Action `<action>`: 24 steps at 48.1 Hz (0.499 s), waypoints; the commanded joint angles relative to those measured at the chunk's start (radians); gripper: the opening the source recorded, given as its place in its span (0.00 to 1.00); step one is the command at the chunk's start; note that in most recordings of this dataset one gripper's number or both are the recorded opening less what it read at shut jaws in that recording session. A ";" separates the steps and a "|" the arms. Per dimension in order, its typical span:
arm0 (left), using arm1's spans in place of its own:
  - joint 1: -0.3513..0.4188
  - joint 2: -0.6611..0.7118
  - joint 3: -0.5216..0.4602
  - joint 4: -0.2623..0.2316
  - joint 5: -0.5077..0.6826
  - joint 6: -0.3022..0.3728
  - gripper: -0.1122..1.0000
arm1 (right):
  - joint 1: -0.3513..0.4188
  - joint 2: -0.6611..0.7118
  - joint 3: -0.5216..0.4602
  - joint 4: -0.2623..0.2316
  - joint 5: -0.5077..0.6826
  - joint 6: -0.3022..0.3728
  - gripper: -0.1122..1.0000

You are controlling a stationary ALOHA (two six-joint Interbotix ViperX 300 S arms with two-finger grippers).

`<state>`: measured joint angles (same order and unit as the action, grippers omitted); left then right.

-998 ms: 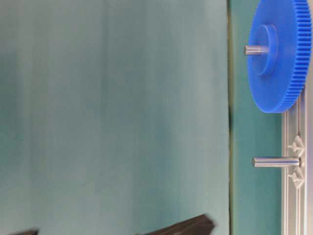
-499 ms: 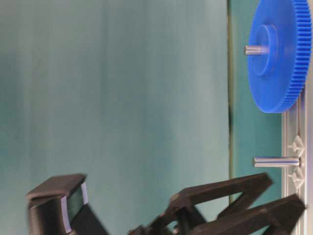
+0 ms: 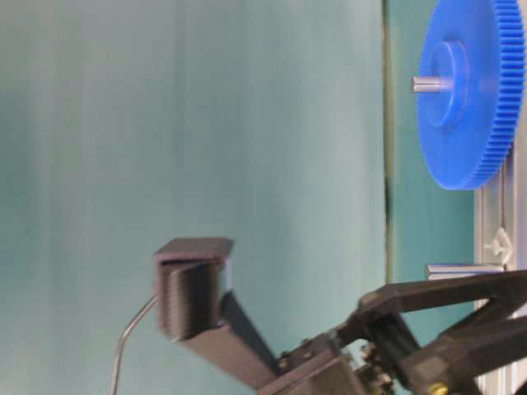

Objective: Insert the small gear onto the shaft.
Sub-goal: 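Position the open left gripper over the small blue gear's hub, then lower the left gripper and close it on the small gear's hub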

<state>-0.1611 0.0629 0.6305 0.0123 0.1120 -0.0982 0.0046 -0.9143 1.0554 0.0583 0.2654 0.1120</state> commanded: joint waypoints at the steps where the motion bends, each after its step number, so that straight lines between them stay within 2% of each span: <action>1: -0.005 -0.008 -0.020 0.002 0.009 0.000 0.94 | -0.002 -0.006 -0.005 0.000 -0.005 0.020 0.20; 14: -0.005 0.017 -0.026 0.002 0.032 -0.003 0.94 | -0.002 -0.028 0.023 0.002 -0.008 0.061 0.20; 24: -0.005 0.043 -0.043 0.002 0.034 -0.006 0.94 | -0.002 -0.035 0.031 0.000 -0.009 0.063 0.20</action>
<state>-0.1611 0.1150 0.6121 0.0123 0.1488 -0.1012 0.0046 -0.9526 1.0953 0.0583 0.2654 0.1657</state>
